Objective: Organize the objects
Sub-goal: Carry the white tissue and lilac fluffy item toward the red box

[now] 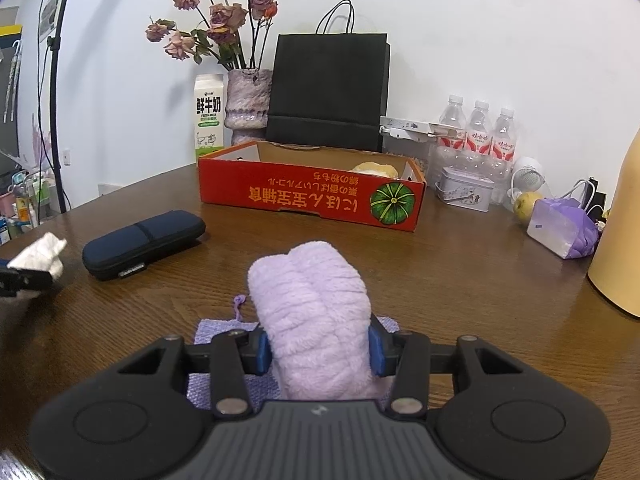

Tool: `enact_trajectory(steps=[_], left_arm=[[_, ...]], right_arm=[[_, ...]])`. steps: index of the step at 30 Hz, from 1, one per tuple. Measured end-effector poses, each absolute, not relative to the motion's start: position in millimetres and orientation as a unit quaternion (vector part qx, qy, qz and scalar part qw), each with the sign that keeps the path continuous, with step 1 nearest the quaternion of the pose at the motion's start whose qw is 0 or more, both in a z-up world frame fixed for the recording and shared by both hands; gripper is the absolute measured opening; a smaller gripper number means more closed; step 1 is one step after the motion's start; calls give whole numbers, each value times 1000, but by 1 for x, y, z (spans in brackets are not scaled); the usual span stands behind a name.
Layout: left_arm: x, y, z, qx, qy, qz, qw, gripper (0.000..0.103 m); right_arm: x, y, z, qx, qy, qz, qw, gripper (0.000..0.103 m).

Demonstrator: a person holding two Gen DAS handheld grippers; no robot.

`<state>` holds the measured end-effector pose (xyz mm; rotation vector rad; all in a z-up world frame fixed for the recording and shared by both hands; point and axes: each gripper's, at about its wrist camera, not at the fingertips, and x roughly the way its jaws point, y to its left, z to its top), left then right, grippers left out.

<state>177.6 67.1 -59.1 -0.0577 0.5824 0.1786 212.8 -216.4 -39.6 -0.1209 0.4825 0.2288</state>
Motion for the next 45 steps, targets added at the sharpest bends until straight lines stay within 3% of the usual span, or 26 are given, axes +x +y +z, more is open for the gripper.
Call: enact_trajectory(steps=[20,45], left_arm=[[181,51,-22,-17,237,50,970,46],[246,16,19,-18,209,-13,978,46]], right_arm=[[208,-212,-29,-52,212,114,969,41],[245,-171,15,-71,165,134,974,41]])
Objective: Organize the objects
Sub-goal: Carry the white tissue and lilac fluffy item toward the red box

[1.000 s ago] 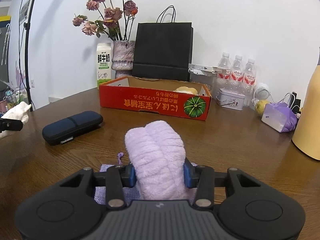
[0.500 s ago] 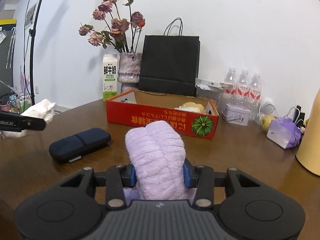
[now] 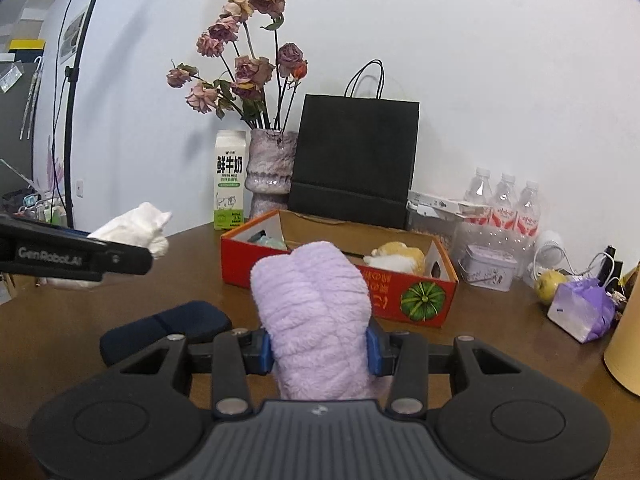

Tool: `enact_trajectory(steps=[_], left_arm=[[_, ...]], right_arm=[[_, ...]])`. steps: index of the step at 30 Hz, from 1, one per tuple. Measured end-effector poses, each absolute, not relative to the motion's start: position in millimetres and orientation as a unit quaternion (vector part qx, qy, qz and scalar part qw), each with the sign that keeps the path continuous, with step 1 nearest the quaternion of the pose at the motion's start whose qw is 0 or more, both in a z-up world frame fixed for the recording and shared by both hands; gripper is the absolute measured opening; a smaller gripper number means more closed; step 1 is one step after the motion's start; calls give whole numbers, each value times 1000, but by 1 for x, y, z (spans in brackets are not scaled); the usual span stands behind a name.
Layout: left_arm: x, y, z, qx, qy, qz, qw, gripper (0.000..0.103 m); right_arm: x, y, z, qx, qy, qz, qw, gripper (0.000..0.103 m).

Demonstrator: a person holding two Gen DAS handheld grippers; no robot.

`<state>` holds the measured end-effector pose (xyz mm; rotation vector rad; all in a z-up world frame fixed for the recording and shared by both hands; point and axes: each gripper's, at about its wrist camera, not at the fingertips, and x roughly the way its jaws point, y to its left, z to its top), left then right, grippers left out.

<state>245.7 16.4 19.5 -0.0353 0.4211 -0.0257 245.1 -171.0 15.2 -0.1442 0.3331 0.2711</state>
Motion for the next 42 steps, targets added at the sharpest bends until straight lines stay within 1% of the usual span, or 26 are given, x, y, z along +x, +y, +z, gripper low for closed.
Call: enact_trajectory(steps=[27,42], left_arm=[[350,-3,59,-45,184,-17,982,46],[419,-7,67,-49,177,1,983,46]], right_arm=[[350,-162,51,-60,149,134,978,41],[413,-162,60,-46,140,134,980,41]])
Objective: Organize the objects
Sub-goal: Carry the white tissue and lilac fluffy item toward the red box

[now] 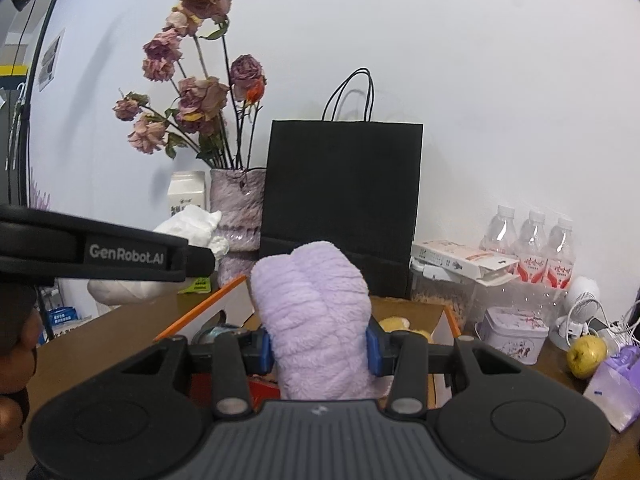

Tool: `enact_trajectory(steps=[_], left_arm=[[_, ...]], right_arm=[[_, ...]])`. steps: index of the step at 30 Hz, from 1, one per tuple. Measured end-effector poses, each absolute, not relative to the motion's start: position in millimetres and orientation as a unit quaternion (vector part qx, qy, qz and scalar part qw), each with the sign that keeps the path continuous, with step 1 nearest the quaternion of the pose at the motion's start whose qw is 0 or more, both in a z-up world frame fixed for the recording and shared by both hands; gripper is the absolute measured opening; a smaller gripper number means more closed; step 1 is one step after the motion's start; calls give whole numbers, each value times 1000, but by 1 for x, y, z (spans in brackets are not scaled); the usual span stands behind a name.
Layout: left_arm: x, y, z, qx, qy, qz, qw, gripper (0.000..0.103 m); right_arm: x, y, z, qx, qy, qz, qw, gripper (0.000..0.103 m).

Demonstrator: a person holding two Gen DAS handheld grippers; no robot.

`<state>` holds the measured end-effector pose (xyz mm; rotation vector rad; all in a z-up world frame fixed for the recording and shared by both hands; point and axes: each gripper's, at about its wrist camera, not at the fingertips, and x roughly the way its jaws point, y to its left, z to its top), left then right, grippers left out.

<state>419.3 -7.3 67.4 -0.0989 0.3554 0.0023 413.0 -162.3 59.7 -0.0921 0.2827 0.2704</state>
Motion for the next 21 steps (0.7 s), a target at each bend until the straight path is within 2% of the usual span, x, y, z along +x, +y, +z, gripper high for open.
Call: enact_trajectory(steps=[10,21], left_arm=[[466,-11,61,-57,176,15,983,46],[508,1,26,-72,182,42,980,46]], right_arm=[[463,-165,62,-44,143,133,980,41],[510,-160,37,-49,166,138,975,41]])
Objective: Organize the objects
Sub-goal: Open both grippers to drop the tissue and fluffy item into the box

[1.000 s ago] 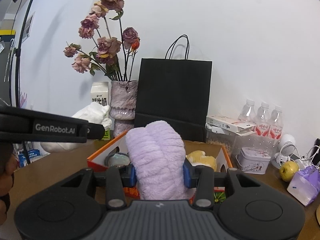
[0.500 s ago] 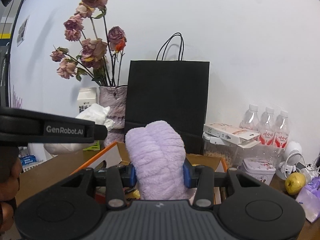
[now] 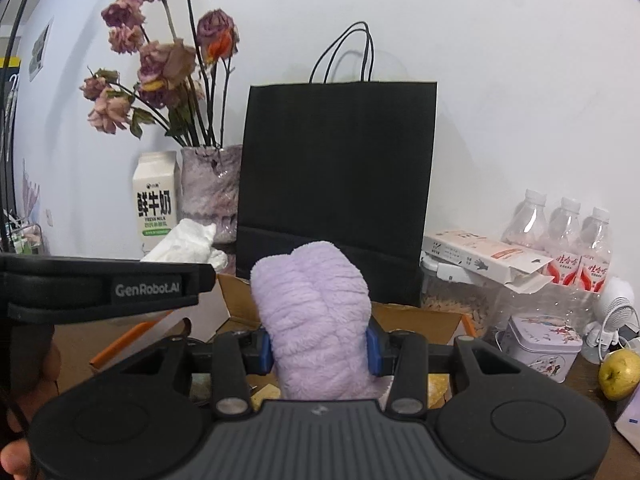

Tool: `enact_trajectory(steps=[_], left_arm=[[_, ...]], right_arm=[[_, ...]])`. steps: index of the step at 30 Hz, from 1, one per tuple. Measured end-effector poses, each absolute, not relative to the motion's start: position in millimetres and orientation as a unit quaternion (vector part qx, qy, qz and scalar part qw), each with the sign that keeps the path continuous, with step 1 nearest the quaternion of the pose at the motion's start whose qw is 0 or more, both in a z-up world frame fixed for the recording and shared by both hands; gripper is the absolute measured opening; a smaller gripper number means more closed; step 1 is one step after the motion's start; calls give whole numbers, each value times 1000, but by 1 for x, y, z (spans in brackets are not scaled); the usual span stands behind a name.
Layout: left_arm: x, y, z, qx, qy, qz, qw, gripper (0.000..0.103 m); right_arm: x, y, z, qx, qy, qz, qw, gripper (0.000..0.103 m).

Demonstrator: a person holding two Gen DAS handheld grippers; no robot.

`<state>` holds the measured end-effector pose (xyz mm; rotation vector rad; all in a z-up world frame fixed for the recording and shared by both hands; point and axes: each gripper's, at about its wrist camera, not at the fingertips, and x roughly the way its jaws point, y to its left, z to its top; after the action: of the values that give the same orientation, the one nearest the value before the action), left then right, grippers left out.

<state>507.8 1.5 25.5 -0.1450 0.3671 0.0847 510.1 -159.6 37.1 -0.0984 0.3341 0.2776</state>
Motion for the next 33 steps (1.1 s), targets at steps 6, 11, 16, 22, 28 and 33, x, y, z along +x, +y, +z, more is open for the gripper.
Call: enact_trajectory(steps=[6,11,16,22,28,33], left_arm=[[515,2,16,-59,180,51,981,46],[520,-1,8,-46,181,52,981,46],[524,-1,2,-43,187,52,980,54],[520,-2,3,-38,172,53,983,103],[520,-4,2,-29,173,63,983,103],[520,-3,3,-31,173,65,982,103]], right_arm=[[523,-162,19,-44,176,121,976,41],[532,-168,7,-34,190,110,975,41],[535,-168,1,-40,194,105,975,42],[541,-173,-3,-25,213,96,972,87],[543,-178,-5,-14,218,75,973,103],[543,-178,-5,-16,221,76,972,103]])
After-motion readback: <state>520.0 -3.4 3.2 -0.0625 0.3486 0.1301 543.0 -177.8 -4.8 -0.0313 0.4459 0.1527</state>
